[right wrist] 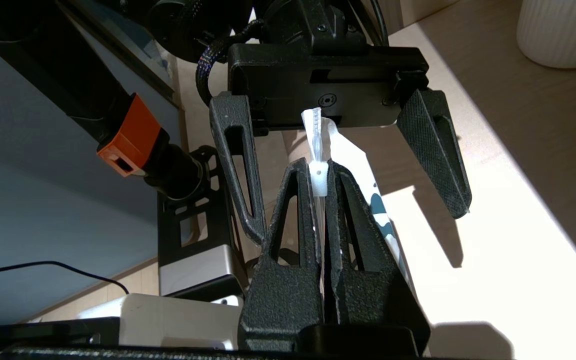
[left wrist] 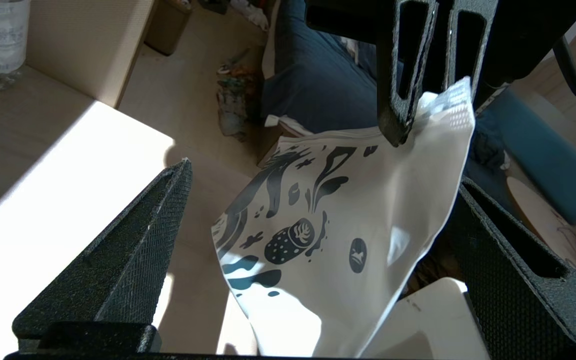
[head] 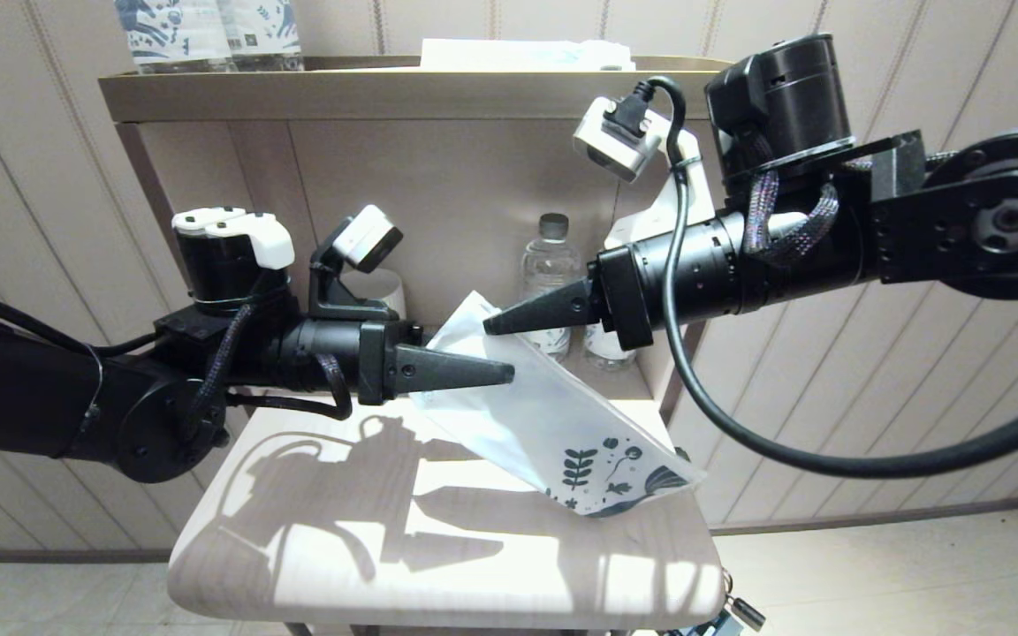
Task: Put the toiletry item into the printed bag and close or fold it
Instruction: Hand it to the other hand
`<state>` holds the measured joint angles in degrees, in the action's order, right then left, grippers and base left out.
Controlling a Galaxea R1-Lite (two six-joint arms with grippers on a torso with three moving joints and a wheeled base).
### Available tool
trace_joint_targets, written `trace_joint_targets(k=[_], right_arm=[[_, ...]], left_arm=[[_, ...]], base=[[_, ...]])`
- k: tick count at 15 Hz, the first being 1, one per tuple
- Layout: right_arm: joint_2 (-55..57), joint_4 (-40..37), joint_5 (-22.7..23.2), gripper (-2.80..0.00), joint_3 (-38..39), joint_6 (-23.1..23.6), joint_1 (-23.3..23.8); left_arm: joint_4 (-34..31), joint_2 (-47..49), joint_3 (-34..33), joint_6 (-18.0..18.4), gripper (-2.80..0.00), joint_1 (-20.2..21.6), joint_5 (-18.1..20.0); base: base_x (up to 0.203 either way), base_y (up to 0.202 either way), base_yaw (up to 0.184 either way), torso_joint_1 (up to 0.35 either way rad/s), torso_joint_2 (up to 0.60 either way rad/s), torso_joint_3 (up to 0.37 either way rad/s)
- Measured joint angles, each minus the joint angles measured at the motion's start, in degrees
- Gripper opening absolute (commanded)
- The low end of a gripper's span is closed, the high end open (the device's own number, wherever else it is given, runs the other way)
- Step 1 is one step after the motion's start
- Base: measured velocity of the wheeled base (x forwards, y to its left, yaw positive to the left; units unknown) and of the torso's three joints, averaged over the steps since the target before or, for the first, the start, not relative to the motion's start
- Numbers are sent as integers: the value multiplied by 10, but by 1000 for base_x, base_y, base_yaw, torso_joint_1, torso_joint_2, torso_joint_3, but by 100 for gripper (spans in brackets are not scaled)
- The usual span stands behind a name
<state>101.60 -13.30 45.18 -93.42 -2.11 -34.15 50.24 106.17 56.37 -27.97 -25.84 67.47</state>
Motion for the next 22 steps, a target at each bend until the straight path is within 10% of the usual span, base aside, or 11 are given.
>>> trace_joint_targets(k=[9,10,11,22], right_arm=[[2,0,0,-280,-4,0,0],[2,0,0,-280,-4,0,-1],[2,0,0,-280,-6,0,-2],[7,0,-1,-280,-9,0,-8]], left_arm=[[0,9,6,1,0,-2,-4],[0,9,6,1,-80,-4,-6],[-1,9,6,1,-280,-8,-12],[7,9,5,1,-280,-21,-25]], base=[[0,0,0,0,0,0],[0,0,0,0,0,0],[0,0,0,0,0,0],[0,0,0,0,0,0]])
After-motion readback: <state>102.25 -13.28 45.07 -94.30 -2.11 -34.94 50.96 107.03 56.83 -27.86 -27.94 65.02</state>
